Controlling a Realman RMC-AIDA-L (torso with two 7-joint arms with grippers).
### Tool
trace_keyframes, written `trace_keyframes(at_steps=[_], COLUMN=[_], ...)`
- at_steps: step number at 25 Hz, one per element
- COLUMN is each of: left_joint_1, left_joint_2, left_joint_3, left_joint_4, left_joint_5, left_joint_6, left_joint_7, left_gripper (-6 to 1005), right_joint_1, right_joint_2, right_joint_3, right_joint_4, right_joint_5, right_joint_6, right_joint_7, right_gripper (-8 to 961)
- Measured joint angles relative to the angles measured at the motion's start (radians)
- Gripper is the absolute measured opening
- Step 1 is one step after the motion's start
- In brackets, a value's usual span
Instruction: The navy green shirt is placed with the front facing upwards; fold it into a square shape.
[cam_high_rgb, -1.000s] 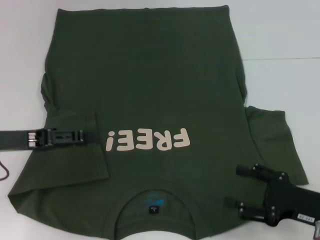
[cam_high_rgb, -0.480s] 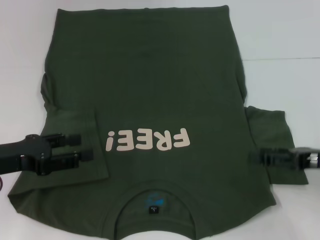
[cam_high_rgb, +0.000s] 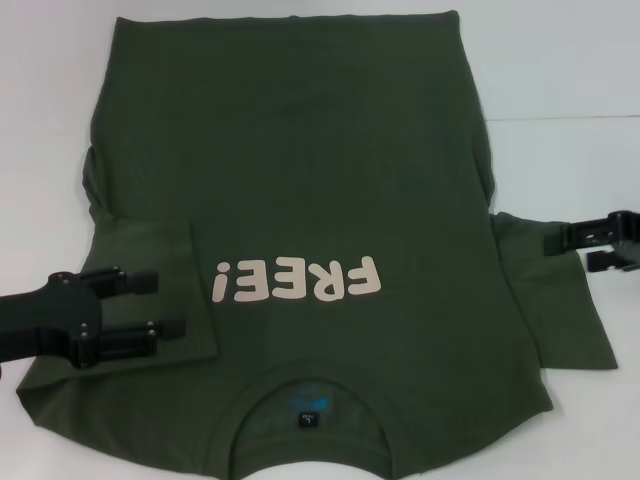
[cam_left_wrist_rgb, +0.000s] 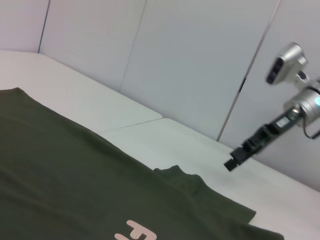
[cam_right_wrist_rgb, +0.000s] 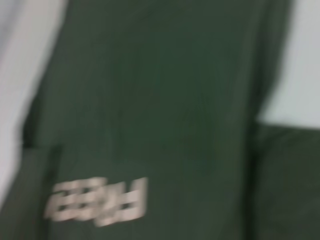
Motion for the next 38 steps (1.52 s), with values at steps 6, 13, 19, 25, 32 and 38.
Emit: trace_keyframes(at_steps=[6,13,19,25,32,38], left_joint_1=[0.007,0.002,0.003,0.006,0.003,0.001], left_joint_2=[-0.007,-0.006,-0.008,-0.011,-0.012,-0.015], left_joint_3=[-0.002,-0.006,-0.007,-0.003,-0.002,-0.001], left_joint_4=[0.006,0.005,-0.002,-0.004,-0.006,-0.011], left_joint_5=[-0.004,-0.004,-0.006,-0.004,-0.006,-0.006], left_joint_6=[-0.009,-0.016,-0.025,-0.054,-0.065,-0.082], left_joint_7=[0.041,0.036,0.036,0.037,0.037,0.039], left_gripper=[814,875,867,866,865,864], right_joint_1=[0.071,0.086,0.09,0.101,0.105,0.103], right_joint_2=[0.014,0.024,0.033,0.034,0.036,0.04], right_joint_3=[-0.035,-0.091,-0.119,-0.156,-0.16,-0.16], right_joint_4=[-0.002,0.013,0.059,0.131,0.152,0.163], right_joint_5=[-0.206,-0.253,-0.251,-0.252,-0.252,-0.253], right_joint_6=[0.103,0.186,0.25,0.32,0.35,0.375], right_joint_7=[0.082,0.123,0.119,0.119,0.117,0.113], right_gripper=[891,889,888,888,889,889])
